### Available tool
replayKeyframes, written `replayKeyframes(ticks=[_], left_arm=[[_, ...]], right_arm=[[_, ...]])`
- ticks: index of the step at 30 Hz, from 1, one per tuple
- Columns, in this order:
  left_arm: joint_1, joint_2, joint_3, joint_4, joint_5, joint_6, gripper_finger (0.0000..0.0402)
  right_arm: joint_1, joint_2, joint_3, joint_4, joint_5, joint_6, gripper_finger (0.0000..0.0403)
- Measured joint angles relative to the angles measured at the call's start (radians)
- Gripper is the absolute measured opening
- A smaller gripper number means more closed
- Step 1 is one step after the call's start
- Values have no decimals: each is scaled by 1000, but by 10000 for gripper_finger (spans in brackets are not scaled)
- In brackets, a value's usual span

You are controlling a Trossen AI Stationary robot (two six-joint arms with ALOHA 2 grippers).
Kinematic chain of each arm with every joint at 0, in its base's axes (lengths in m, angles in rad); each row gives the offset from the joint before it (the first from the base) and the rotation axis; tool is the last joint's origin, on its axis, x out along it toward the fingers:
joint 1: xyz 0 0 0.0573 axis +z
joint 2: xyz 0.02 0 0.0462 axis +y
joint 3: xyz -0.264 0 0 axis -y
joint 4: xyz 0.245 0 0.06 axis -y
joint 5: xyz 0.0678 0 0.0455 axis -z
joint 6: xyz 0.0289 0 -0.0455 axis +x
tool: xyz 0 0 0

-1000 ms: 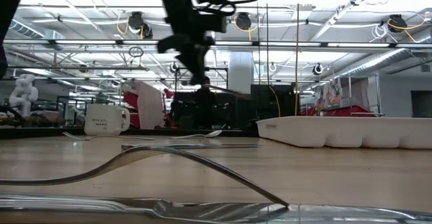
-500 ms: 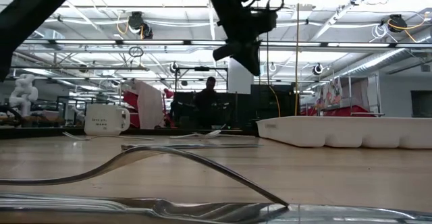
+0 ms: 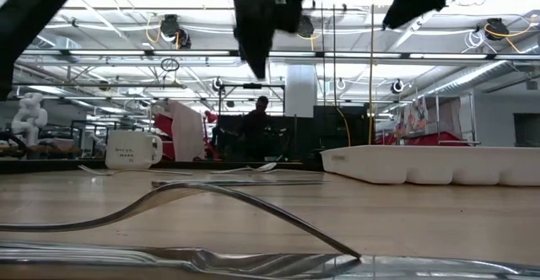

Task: Sort silverware
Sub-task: Put the silver fork into the silverware tray

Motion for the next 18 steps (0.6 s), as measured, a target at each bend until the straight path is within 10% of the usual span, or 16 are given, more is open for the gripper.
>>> replayKeyframes(ticks=[4, 18], left_arm=[[-56, -143, -23, -2, -61, -74, 0], [-400, -737, -430, 268, -758, -595, 0]], right_arm=[[-131, 122, 1, 46, -36, -165, 171], [-338, 750, 166, 382, -718, -421, 171]])
